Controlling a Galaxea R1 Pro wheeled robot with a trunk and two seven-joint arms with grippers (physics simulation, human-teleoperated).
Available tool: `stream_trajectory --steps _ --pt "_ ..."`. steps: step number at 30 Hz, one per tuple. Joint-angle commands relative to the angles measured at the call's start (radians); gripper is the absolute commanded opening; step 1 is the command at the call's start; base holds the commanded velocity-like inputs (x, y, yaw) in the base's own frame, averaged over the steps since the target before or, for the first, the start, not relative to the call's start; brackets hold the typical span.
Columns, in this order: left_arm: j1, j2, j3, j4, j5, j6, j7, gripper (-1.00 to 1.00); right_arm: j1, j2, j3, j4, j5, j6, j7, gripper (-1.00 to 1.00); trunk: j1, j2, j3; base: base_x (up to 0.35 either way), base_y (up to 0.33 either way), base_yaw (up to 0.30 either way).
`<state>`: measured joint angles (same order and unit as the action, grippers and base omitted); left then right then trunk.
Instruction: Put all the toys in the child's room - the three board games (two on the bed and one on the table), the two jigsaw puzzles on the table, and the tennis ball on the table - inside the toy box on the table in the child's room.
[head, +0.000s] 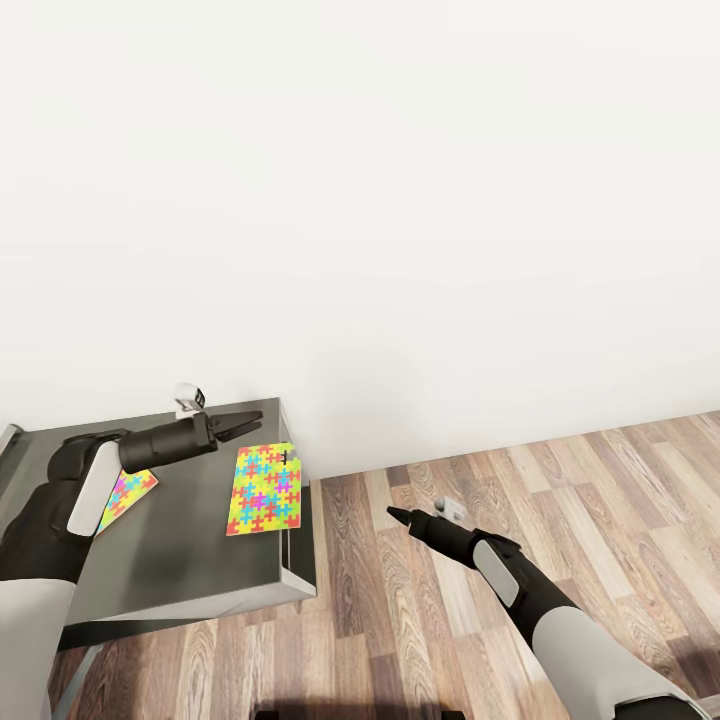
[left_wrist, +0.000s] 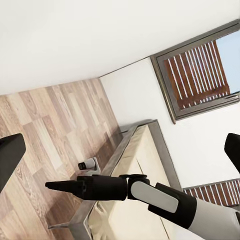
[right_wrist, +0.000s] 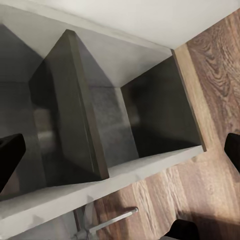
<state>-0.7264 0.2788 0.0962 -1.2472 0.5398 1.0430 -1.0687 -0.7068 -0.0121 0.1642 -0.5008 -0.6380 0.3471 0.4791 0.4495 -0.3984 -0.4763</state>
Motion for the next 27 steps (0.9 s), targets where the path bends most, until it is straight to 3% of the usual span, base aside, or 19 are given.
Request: stream_trajectory --steps 1,12,27 --pt "-0.001 0.0 0.0 0.0 -0.001 0.004 -0.004 1.0 -0.001 -0.001 0.005 -0.001 -0.008 0.004 0.001 1.0 0.001 -0.002 -0.001 0.0 0.0 0.0" --pt "-0.001 -0.001 0.0 0.0 -0.002 0.004 -0.004 1.0 -0.002 0.005 0.003 -0.001 -0.007 0.021 0.003 1.0 0.001 -0.002 -0.001 0.048 0.0 0.014" --pt "-0.001 -0.001 -0.001 0.0 -0.001 0.004 -0.004 1.0 -0.002 0.008 0.003 -0.001 -0.006 0.024 0.004 1.0 0.001 -0.002 -0.001 -0.003 0.0 0.213"
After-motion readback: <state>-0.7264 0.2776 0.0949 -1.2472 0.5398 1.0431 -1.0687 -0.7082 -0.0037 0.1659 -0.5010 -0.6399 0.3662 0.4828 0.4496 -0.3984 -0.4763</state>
